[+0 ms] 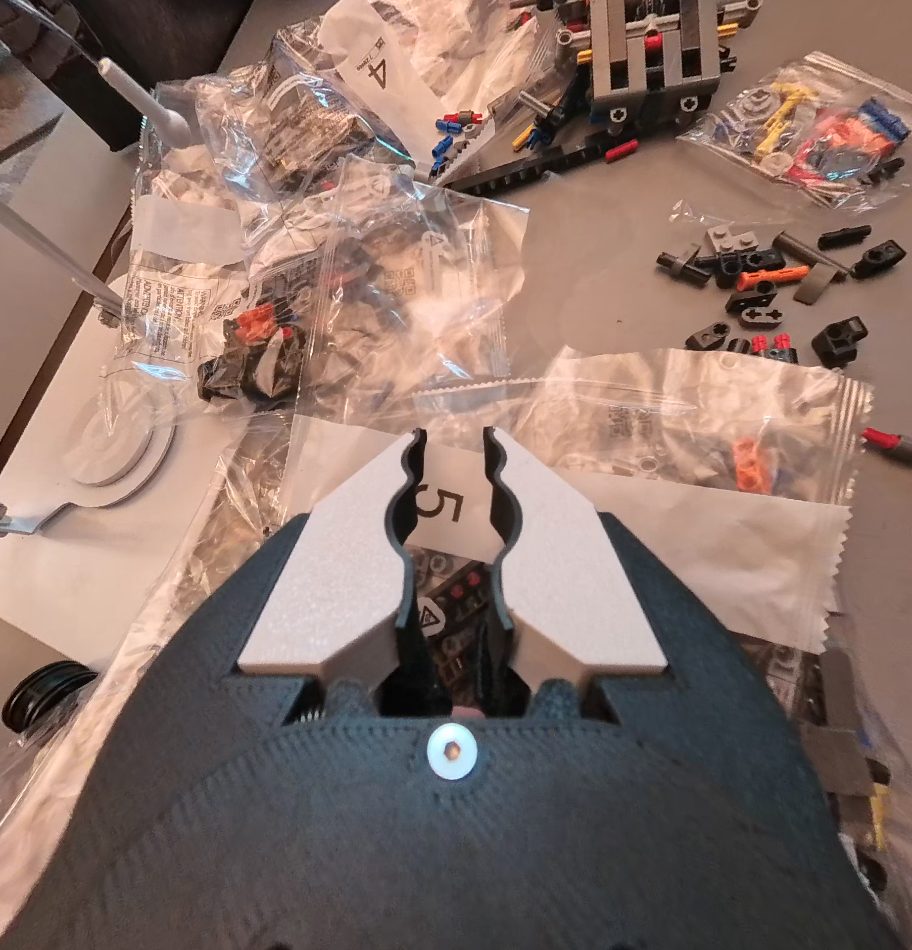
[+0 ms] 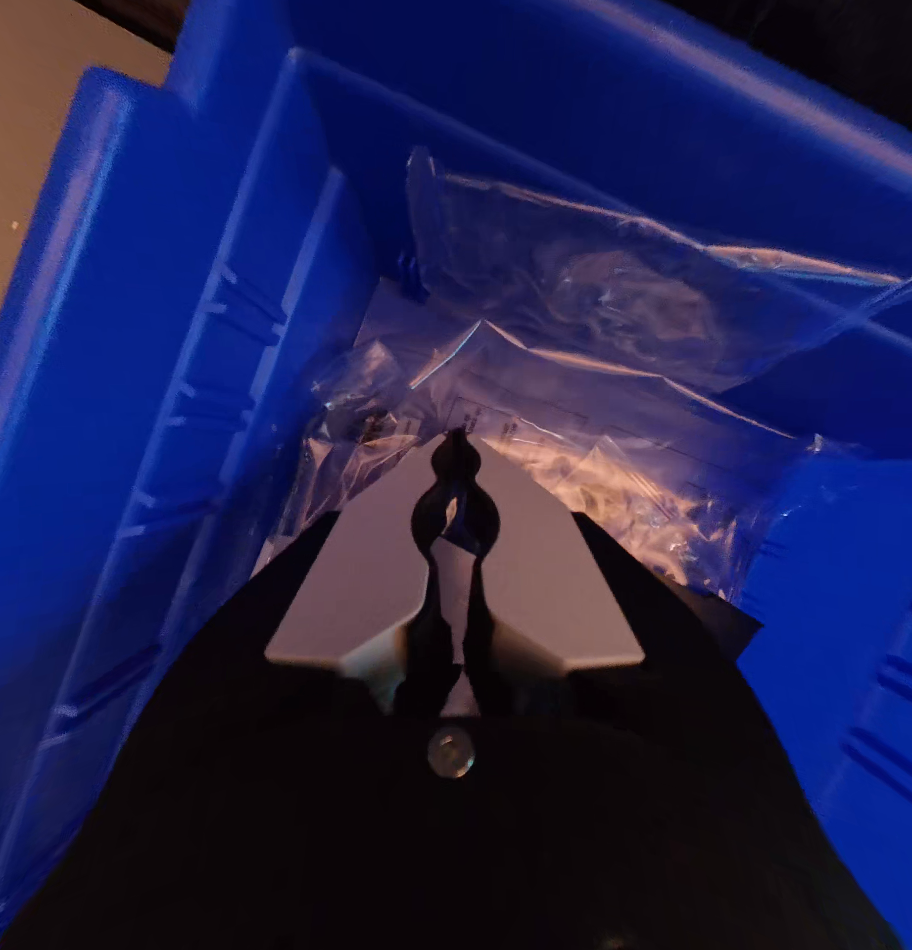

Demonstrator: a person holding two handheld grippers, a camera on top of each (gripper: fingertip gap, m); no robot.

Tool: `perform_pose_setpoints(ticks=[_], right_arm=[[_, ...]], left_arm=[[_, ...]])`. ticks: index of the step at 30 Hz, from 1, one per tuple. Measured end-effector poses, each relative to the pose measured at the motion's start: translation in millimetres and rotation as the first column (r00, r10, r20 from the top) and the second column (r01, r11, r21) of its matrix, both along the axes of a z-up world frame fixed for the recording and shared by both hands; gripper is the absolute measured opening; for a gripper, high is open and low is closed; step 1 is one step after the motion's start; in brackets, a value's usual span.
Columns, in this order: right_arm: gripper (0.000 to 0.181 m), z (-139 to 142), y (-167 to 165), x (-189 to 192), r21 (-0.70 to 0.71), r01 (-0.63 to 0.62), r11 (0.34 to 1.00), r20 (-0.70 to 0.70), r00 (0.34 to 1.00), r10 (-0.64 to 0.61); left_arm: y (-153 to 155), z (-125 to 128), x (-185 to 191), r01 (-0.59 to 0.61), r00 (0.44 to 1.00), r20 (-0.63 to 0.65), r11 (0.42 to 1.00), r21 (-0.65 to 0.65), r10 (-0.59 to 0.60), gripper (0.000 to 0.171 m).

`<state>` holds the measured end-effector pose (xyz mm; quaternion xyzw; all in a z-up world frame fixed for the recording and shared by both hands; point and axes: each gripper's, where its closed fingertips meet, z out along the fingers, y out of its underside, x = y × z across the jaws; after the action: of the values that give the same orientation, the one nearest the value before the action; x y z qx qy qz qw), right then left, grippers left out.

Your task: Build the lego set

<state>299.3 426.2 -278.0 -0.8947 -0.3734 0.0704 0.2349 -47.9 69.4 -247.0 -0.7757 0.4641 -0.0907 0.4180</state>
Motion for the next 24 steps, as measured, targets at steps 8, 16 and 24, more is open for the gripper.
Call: perform_pose_setpoints(ticks=[8, 16, 24], right_arm=[[0.0, 13.3, 10.1, 18.5, 0.039, 0.12, 0.992, 0.023, 0.992, -0.121], [0.046, 7.3, -9.0, -31.6, -0.128, 0.021, 0.992, -0.154, 0.987, -0.041], [0.026, 1.5, -17.0, -34.7, -0.114, -0.053, 0.992, -0.079, 0.996, 0.044]], left_arm=[[-0.1, 1.1, -1.4, -0.003, 1.0, 0.001, 1.0, 0.005, 0.003, 0.021], [-1.2, 1.4, -1.1, 0.001, 1.0, 0.003, 1.0, 0.003, -0.001, 0.022], [-0.3, -1.9, 0.0, 0.003, 1.0, 0.004, 1.0, -0.009, -0.003, 0.022]])
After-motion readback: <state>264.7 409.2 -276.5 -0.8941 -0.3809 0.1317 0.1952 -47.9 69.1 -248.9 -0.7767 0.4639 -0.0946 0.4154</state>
